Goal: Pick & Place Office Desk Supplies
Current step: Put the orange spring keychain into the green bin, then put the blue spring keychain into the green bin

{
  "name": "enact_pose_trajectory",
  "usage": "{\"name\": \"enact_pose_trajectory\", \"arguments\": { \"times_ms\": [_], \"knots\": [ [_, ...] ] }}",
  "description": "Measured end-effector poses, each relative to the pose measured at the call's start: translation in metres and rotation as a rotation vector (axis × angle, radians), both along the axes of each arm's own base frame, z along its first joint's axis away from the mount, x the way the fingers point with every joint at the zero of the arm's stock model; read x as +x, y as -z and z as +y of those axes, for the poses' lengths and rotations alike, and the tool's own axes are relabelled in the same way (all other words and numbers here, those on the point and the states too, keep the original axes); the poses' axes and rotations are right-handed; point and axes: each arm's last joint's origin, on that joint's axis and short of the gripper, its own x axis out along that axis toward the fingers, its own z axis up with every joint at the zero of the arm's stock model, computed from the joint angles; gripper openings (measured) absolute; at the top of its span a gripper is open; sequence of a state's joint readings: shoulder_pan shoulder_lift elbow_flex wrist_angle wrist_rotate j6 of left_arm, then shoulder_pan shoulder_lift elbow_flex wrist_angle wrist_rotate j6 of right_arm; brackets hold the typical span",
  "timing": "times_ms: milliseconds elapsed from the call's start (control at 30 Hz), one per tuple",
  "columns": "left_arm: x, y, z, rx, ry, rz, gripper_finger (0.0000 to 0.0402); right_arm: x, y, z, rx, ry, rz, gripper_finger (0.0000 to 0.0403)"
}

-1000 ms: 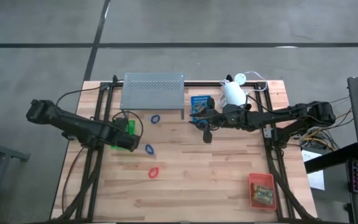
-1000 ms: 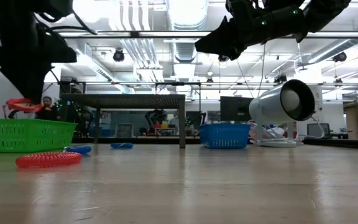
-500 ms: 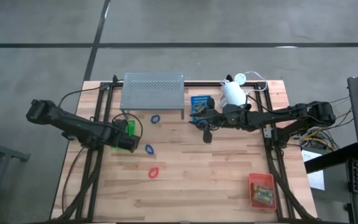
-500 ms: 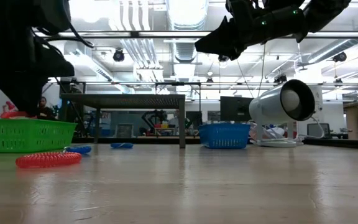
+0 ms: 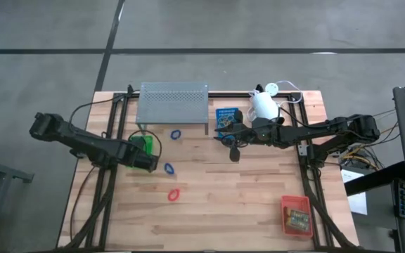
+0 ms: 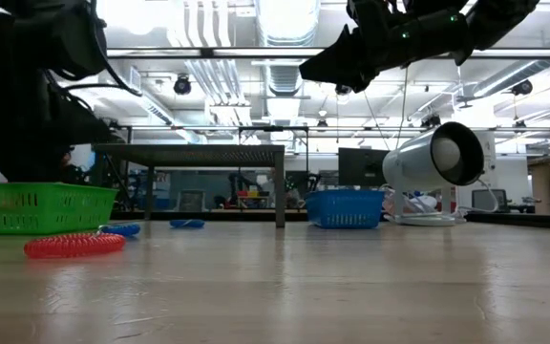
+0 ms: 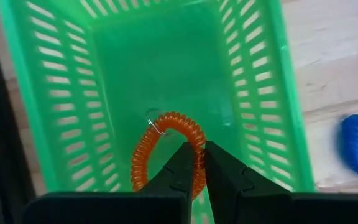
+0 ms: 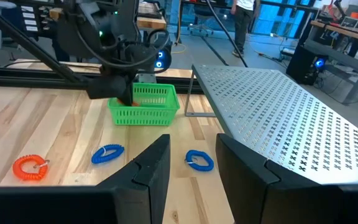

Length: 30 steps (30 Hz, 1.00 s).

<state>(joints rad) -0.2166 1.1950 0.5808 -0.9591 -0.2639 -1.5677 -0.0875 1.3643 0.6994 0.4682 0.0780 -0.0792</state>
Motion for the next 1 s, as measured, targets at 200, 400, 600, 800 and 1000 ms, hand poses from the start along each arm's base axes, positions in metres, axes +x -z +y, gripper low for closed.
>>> {"name": "enact_pose_trajectory", "arguments": {
  "times_ms": [200, 400, 600, 800, 1000],
  "knots": [
    [-0.0025, 0.0065, 0.0002, -0.027, -0.003, 0.005, 0.0033, 0.0000, 0.0000, 0.0000, 0.000, 0.000, 0.000, 0.0127],
    [-0.0023, 0.0072, 0.0001, -0.033, 0.005, 0.003, 0.0036, 0.0000, 0.0000, 0.0000, 0.000, 0.000, 0.000, 0.0127],
    [-0.0014, 0.0072, -0.0001, -0.035, 0.007, -0.006, 0.0062, 0.0000, 0.0000, -0.0001, 0.000, 0.001, 0.000, 0.0127],
    [-0.0001, 0.0071, -0.0004, -0.038, 0.016, -0.017, 0.0101, 0.0000, 0.0000, -0.0001, 0.000, 0.000, 0.000, 0.0127],
    [0.0001, 0.0072, -0.0006, -0.042, 0.023, -0.017, 0.0117, 0.0000, 0.0000, -0.0001, 0.000, 0.000, 0.000, 0.0127]
  ]
}}
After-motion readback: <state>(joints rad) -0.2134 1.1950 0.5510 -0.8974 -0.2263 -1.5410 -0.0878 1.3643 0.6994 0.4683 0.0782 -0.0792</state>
